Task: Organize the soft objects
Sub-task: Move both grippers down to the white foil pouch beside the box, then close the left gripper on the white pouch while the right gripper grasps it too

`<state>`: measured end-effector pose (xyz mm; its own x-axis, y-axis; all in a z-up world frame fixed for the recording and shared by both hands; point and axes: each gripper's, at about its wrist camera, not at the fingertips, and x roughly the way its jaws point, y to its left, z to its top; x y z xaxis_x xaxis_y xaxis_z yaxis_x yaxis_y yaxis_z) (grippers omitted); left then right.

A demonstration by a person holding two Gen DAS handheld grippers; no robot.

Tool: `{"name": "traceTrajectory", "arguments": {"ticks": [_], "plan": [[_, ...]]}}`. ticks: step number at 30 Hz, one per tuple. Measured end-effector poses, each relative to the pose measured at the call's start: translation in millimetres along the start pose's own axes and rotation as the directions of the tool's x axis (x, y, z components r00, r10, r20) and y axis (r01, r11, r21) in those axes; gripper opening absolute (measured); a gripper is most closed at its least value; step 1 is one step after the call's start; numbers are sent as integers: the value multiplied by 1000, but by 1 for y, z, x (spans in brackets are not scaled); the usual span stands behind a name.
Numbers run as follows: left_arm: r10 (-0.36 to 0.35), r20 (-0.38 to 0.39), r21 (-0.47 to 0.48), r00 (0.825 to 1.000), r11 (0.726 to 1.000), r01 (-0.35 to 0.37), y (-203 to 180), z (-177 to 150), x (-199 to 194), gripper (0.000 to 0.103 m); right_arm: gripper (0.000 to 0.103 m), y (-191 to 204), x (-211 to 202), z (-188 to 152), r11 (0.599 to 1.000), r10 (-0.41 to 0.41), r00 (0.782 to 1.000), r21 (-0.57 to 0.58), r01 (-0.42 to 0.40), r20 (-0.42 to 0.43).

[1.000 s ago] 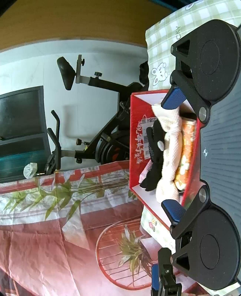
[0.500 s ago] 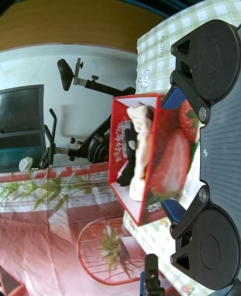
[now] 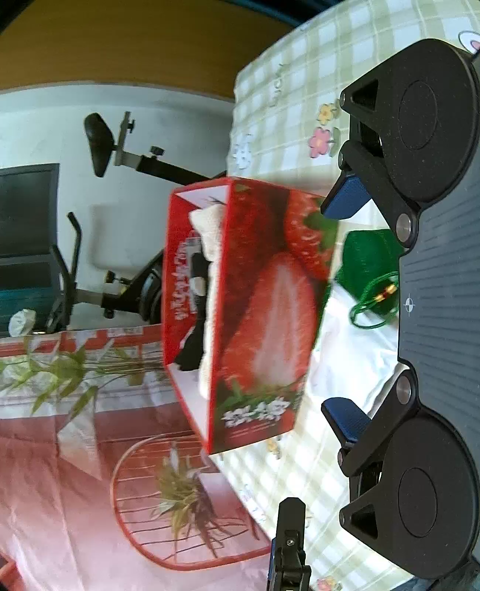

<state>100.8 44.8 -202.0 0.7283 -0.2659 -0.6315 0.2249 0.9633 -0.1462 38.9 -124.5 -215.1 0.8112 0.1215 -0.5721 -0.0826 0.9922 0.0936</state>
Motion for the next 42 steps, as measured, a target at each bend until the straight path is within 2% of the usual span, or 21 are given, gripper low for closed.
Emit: {"name": "traceTrajectory", "arguments": {"ticks": [4, 6, 13, 18, 23, 35, 39, 42], "plan": [[-17, -53, -32, 998, 999, 15, 7, -6, 17, 88, 87, -2, 13, -9, 999, 30, 999, 19, -29, -41], [-17, -64, -46, 998, 999, 14, 11, -9, 21, 84, 79, 1, 17, -9, 999, 34, 998, 0, -34, -44], [-20, -82, -68, 996, 998, 14, 16, -12, 32, 81, 75, 6, 28, -2, 998, 56, 998, -6, -56, -30], [-19, -82, -91, 996, 996, 11, 19, -13, 35, 71, 63, 18, 41, 1, 992, 117, 991, -28, -119, -57], [-17, -88, -102, 996, 995, 8, 20, -15, 36, 67, 63, 26, 61, 0, 987, 158, 982, -16, -161, -103], [-48, -108, -122, 993, 992, 35, 18, -18, 43, 61, 61, -10, 70, -19, 993, 63, 983, 111, -44, -171], [-70, -118, -138, 991, 989, 53, 21, -14, 52, 60, 63, -19, 71, -24, 985, 79, 982, 162, -51, -172], [-115, -140, -154, 983, 984, 93, 22, -8, 69, 59, 57, -15, 72, -22, 985, 102, 979, 157, -74, -177]]}}
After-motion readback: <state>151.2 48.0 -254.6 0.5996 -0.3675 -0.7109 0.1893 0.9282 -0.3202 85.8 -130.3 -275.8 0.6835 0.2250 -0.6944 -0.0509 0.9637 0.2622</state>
